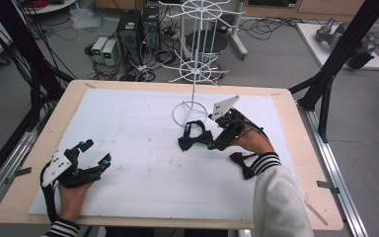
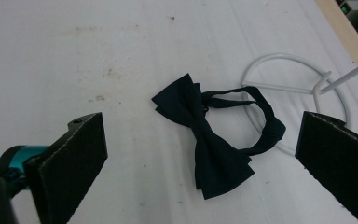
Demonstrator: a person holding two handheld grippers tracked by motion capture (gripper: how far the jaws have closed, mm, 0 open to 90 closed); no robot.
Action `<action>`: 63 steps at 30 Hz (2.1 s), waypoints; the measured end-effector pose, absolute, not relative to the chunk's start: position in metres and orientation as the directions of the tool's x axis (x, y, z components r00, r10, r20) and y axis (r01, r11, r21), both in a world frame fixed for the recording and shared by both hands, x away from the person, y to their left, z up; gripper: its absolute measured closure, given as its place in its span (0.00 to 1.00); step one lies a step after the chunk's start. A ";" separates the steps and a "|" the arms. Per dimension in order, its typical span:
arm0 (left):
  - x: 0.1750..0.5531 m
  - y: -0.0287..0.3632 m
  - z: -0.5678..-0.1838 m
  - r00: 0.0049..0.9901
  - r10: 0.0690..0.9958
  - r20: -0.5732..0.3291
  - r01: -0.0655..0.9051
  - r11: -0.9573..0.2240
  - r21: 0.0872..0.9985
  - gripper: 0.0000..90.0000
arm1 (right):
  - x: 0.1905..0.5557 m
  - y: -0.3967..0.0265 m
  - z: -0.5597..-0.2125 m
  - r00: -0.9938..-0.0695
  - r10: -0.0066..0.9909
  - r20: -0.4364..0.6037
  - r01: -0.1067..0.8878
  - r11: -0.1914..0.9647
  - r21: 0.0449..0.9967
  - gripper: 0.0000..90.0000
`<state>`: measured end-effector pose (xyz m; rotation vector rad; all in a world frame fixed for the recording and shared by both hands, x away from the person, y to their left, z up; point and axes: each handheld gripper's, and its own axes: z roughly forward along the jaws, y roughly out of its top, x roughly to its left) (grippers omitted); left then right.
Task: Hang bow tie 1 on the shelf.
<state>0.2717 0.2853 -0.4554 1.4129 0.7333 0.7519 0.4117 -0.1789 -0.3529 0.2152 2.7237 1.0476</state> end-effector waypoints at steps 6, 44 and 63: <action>0.272 0.285 -0.455 0.577 0.817 -0.002 -0.022 0.018 1.000 0.18 | 0.419 -0.168 -0.360 -0.972 0.189 -0.141 0.056 0.766 0.641 0.02; 0.272 0.285 -0.455 0.577 0.816 -0.003 -0.021 0.019 1.000 0.18 | 0.446 -0.132 -0.400 -0.985 0.138 -0.103 0.071 0.871 0.486 0.08; 0.272 0.285 -0.456 0.577 0.817 -0.005 -0.025 0.024 0.999 0.18 | 0.447 -0.125 -0.409 -0.987 0.115 -0.114 0.062 0.918 0.392 0.40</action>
